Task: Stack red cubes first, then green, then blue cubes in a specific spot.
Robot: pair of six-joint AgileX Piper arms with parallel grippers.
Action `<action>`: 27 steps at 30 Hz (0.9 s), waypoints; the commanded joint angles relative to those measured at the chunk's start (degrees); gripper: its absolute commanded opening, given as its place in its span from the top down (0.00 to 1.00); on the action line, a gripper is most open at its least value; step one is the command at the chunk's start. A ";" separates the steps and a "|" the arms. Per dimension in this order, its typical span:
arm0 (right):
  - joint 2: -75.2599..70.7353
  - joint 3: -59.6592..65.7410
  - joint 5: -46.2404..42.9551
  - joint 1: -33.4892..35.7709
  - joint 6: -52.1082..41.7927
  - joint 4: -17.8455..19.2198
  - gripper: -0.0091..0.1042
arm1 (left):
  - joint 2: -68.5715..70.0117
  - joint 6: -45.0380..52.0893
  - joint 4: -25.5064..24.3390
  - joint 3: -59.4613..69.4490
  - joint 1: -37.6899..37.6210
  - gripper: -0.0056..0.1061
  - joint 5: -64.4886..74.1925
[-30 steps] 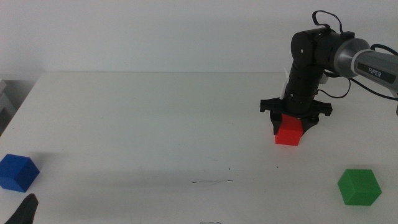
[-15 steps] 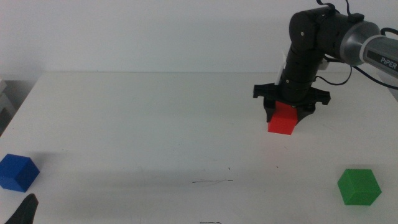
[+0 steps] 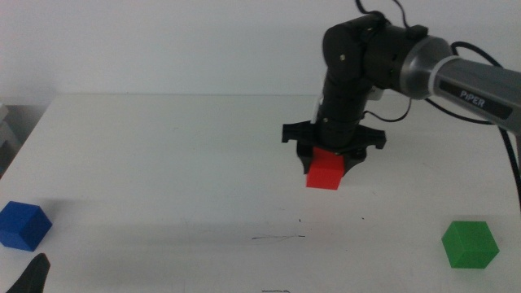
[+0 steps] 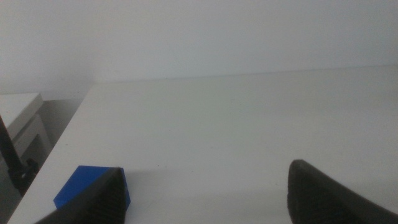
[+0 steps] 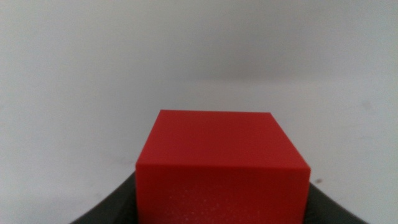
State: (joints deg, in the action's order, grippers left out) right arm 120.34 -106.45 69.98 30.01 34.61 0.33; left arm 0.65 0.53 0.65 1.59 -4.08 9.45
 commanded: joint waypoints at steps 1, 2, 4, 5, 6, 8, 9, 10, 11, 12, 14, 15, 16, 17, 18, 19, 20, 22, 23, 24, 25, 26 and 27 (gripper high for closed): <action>-4.05 -1.80 4.18 1.43 0.88 1.46 0.84 | 1.48 -0.53 0.59 -0.04 0.08 0.17 -4.30; -4.05 -1.80 4.18 1.95 1.24 1.68 0.84 | 1.48 -0.53 0.59 -0.04 0.08 0.17 -4.30; -4.05 -1.80 4.12 3.18 2.18 2.02 0.84 | 1.48 -0.53 0.59 -0.04 0.08 0.17 -4.30; -4.05 -1.80 4.06 3.81 2.60 2.09 0.84 | 1.48 -0.53 0.59 -0.04 0.08 0.17 -4.30; -3.99 -1.80 4.06 4.32 3.03 2.21 0.84 | 1.48 -0.53 0.59 -0.04 0.08 0.17 -4.30; -3.77 -1.80 3.87 5.35 3.75 2.21 0.84 | 1.48 -0.53 0.59 -0.04 0.08 0.17 -4.30; -3.69 -1.80 3.68 5.73 3.96 2.21 0.84 | 1.48 -0.53 0.59 -0.04 0.08 0.17 -4.30; -3.48 -1.80 3.68 6.13 4.12 2.21 0.84 | 1.48 -0.53 0.59 -0.04 0.08 0.17 -4.30; -3.27 -1.80 3.68 6.64 4.43 2.21 0.84 | 1.48 -0.53 0.59 -0.04 0.08 0.17 -4.30; -3.14 -1.80 3.68 7.00 4.66 2.21 0.84 | 1.48 -0.53 0.59 -0.04 0.08 0.17 -4.30; -2.84 -1.80 3.21 7.69 5.06 2.14 0.84 | 1.48 -0.53 0.59 -0.04 0.08 0.17 -4.30; -2.65 -1.80 2.77 8.08 5.32 2.14 0.84 | 1.48 -0.53 0.59 -0.04 0.08 0.17 -4.30; -2.54 -1.80 2.39 8.30 5.83 2.07 0.84 | 1.48 -0.53 0.59 -0.04 0.08 0.17 -4.30; -2.23 -1.80 2.13 8.70 6.42 1.95 0.84 | 1.48 -0.53 0.59 -0.04 0.08 0.17 -4.30; -1.97 -1.80 2.13 8.83 7.00 1.93 0.84 | 1.48 -0.53 0.59 -0.04 0.08 0.17 -4.30; -1.79 -1.80 2.13 9.03 7.34 1.88 0.84 | 1.48 -0.53 0.59 -0.04 0.08 0.17 -4.30; -1.39 -1.80 2.19 9.31 7.47 1.95 0.84 | 1.48 -0.53 0.59 -0.04 0.08 0.17 -4.30; -0.87 -1.80 2.39 9.67 7.47 1.94 0.84 | 1.48 -0.53 0.59 -0.04 0.08 0.17 -4.30; -0.81 -1.80 2.39 9.80 7.58 1.94 0.84 | 1.48 -0.53 0.59 -0.04 0.08 0.17 -4.30; -0.66 -1.80 2.31 10.11 7.87 1.94 0.84 | 1.48 -0.53 0.59 -0.04 0.08 0.17 -4.30; -0.54 -1.80 2.13 10.36 8.38 1.99 0.84 | 1.48 -0.53 0.59 -0.04 0.08 0.17 -4.30; -0.30 -1.88 2.00 10.66 8.78 1.99 0.84 | 1.48 -0.53 0.59 -0.04 0.08 0.17 -4.30; -0.28 -1.88 1.69 10.85 9.01 1.99 0.84 | 1.48 -0.53 0.59 -0.04 0.08 0.17 -4.30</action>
State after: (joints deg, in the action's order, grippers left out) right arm 123.64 -106.51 69.98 40.45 43.02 1.32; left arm 0.65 0.53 0.65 1.59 -4.08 9.45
